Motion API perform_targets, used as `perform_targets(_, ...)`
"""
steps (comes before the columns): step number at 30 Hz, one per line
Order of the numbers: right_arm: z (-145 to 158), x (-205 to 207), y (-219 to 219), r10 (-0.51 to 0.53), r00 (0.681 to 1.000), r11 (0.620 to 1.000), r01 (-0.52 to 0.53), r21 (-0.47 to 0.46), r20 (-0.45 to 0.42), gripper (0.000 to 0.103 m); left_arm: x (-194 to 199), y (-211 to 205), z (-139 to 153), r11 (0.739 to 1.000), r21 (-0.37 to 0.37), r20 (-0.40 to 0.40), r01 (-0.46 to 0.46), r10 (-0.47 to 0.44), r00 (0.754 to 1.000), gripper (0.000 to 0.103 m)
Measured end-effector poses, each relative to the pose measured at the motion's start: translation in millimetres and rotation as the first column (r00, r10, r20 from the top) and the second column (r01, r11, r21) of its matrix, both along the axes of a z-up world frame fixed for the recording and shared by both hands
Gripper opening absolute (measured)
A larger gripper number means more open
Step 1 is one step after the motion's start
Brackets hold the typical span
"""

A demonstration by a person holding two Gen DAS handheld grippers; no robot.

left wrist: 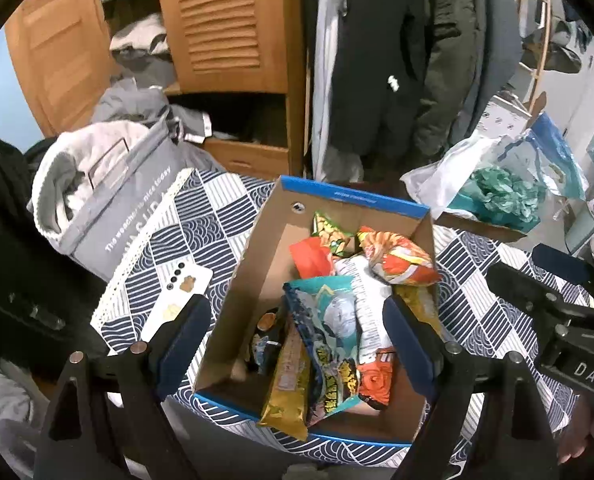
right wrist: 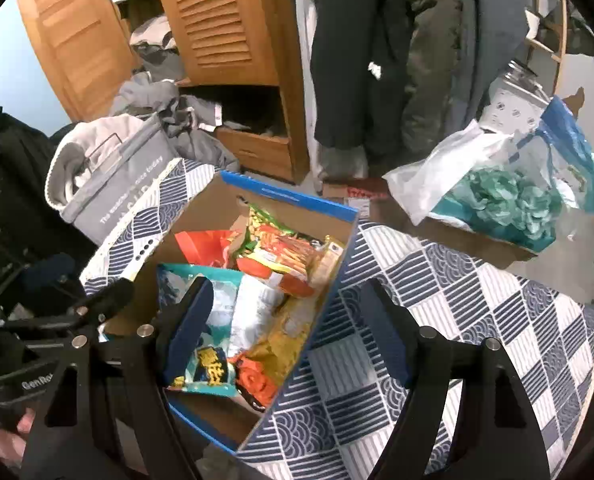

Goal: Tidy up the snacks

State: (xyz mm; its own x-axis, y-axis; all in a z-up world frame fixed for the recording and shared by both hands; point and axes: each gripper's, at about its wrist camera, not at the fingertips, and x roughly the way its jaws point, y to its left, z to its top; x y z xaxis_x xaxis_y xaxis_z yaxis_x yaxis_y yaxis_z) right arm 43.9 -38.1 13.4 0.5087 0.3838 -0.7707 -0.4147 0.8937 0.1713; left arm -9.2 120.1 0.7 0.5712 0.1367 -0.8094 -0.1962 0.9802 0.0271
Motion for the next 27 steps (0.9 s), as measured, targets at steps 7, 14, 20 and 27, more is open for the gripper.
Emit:
perform_targets(7,8,-15,-17,-0.014,1.000,1.000,0.014,0.007,0.028,0.077,-11,-9,13,1.000,0.001,0.042,0.008,-0.008,0.999,0.089)
perform_targets(14,8,-26,-31,-0.019,0.999,1.000,0.019,-0.008,0.051,0.077,-19,-17,18,1.000,0.005,0.066,0.017,-0.018,0.998,0.089)
perform_targets(20,7,-32,-39,-0.020,0.998,1.000,0.021,-0.014,0.065,0.077,-23,-26,23,0.999,0.011,0.072,0.036,-0.037,0.997,0.089)
perform_targets(27,2,-32,-47,-0.021,0.998,1.000,0.022,-0.019,0.056,0.077,-21,-31,24,0.999,-0.003,0.069,0.040,-0.040,0.997,0.090)
